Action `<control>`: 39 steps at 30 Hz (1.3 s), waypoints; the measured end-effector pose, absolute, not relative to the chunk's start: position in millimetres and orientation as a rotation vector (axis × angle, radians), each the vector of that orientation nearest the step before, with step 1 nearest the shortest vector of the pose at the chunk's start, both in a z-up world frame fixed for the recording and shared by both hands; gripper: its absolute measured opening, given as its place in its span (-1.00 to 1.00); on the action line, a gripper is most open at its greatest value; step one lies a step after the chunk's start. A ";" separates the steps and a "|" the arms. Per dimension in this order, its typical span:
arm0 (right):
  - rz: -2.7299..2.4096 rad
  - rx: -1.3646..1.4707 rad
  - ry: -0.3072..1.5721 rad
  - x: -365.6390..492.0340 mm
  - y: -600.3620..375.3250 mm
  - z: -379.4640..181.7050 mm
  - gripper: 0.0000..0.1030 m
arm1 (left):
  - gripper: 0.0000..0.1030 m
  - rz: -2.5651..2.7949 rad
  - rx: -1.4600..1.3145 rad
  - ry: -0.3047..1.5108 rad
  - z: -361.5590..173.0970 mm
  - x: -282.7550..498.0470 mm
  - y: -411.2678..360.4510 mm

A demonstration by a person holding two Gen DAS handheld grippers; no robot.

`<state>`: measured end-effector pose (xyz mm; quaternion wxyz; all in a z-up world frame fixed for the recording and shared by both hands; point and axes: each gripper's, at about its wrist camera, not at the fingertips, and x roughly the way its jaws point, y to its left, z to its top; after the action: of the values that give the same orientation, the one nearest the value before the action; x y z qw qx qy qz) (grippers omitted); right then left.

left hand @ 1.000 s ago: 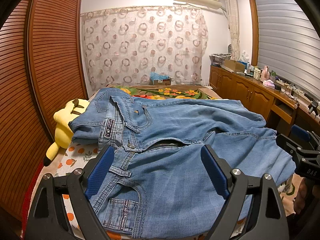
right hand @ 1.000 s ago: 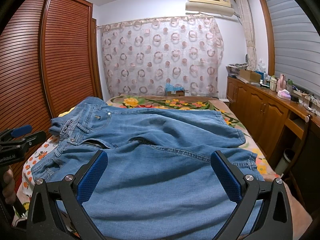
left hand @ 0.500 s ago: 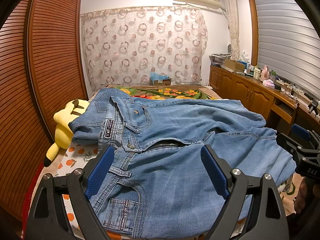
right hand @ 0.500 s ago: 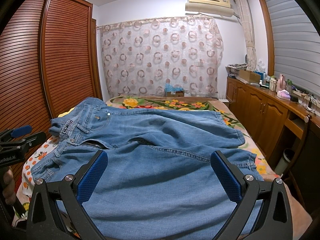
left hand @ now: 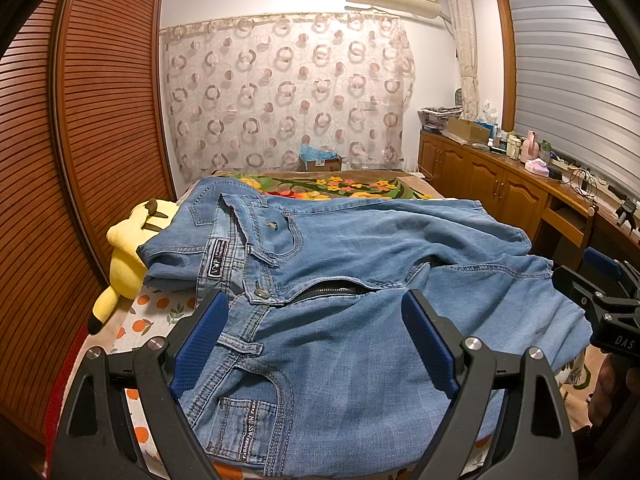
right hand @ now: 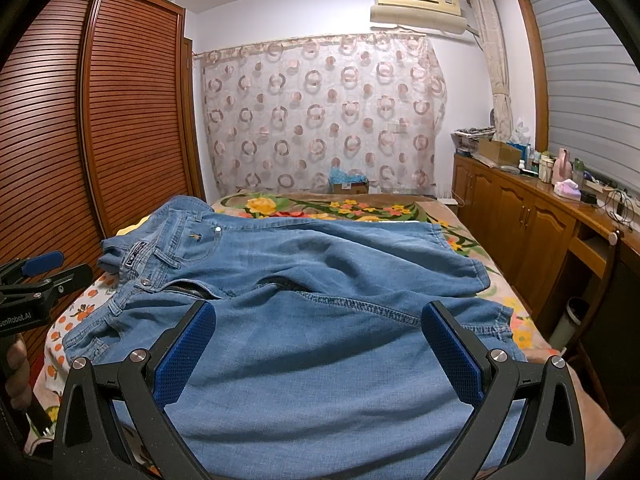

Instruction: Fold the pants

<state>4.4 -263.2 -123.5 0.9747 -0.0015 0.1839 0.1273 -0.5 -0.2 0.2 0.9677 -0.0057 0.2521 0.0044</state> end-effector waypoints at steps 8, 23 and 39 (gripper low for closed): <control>0.256 -0.003 0.371 4.0 -263.3 -123.3 0.99 | 0.73 0.010 -0.010 0.510 0.2 -0.5 -0.3; 0.258 0.000 0.378 5.0 -262.6 -124.1 0.99 | 0.73 0.007 -0.011 0.529 -3.9 -0.1 2.8; 0.214 -0.003 0.426 11.4 -271.5 -132.7 0.99 | 0.73 0.025 -0.027 0.581 -25.0 8.2 25.0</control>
<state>11.4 -271.5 -132.7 0.9717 -0.0016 0.2110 0.1060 8.2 25.0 -25.0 0.9579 -0.0131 0.2866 0.0123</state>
